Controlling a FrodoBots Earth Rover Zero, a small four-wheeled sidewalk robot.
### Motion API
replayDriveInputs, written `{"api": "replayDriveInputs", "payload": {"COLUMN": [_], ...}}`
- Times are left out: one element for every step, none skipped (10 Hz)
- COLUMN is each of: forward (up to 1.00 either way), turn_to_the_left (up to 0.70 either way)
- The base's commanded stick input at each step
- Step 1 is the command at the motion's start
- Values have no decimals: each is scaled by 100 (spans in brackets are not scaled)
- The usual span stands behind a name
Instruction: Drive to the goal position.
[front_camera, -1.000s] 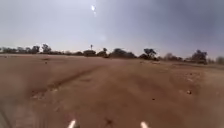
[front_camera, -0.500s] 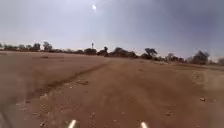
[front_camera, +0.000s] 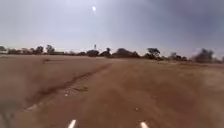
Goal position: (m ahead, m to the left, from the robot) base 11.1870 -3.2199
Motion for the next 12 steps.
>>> {"api": "replayDriveInputs", "payload": {"forward": [70, 70, 70, 70, 70, 70, 70, 70, 70, 70, 70, 70], "turn_to_the_left": [0, 0, -27, -27, 0, 0, 0, 0, 0, 0, 0, 0]}}
